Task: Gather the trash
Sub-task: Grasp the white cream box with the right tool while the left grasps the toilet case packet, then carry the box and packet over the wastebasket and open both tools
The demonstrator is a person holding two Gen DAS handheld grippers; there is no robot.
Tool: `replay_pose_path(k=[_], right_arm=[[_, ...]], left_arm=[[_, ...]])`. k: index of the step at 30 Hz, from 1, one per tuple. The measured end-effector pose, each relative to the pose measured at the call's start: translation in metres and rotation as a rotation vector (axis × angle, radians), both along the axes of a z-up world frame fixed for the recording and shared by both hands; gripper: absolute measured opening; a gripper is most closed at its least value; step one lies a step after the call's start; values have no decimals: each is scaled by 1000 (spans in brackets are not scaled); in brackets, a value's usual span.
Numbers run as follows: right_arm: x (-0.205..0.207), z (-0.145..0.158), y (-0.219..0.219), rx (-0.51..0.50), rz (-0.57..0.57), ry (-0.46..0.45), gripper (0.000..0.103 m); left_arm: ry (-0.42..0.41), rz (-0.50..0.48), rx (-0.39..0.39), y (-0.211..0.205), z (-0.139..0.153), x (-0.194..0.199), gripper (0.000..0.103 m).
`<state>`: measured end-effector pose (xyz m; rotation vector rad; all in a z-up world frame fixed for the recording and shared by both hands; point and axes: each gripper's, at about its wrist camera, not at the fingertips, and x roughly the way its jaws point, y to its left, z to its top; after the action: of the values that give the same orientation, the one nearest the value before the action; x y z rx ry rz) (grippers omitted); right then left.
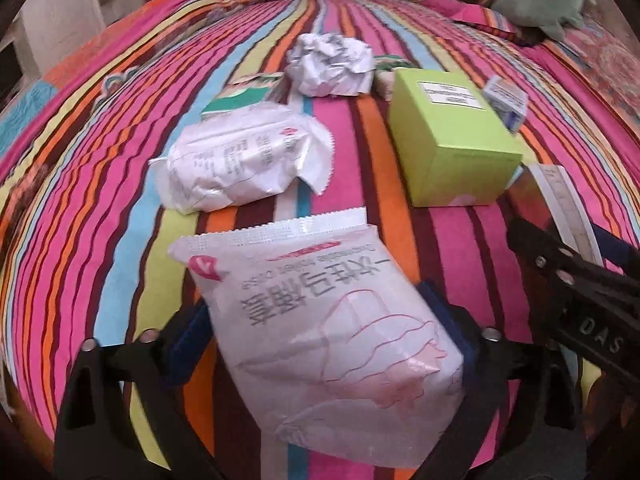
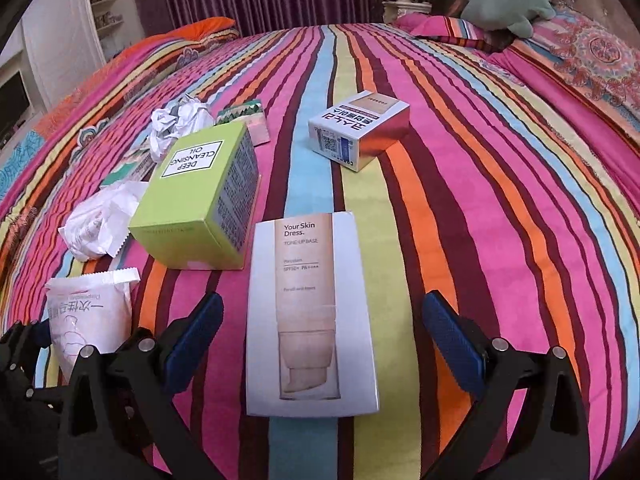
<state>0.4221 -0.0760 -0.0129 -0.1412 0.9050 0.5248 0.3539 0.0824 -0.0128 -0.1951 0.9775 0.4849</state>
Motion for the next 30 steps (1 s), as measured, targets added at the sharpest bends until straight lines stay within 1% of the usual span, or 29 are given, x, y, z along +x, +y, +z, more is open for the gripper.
replay_pose_path(k=[2, 4, 5, 7, 8, 9, 12, 14, 17, 21, 30], right_arm=[[1, -2, -1, 11, -19, 19, 93], [1, -4, -1, -15, -41, 17, 84], [1, -4, 0, -39, -50, 6, 76], [-3, -3, 0, -65, -46, -10, 65], [-5, -2, -1, -70, -46, -14, 56], [-6, -1, -2, -68, -46, -12, 45], [-7, 2, -11, -30, -58, 30, 45], [-10, 4, -16, -15, -70, 40, 45], [-19, 11, -24, 8, -84, 34, 45], [-33, 19, -32, 27, -98, 29, 45], [-69, 26, -49, 57, -147, 39, 45]], left_arm=[[-3, -18, 8, -2, 0, 0, 85], [-5, -36, 10, -3, 1, 0, 78], [-6, -44, 14, -4, 2, -1, 76], [-12, -48, 9, -3, 3, -1, 74], [-13, -49, 1, -2, 3, -2, 73], [-13, -49, -4, -2, 3, -3, 72], [-7, -60, -4, 0, 5, -8, 71], [-6, -64, 3, -1, 7, -12, 71], [-22, -65, 4, 0, 13, -21, 71], [-27, -80, 30, -3, 20, -36, 71], [-55, -74, 38, -3, 38, -74, 71]])
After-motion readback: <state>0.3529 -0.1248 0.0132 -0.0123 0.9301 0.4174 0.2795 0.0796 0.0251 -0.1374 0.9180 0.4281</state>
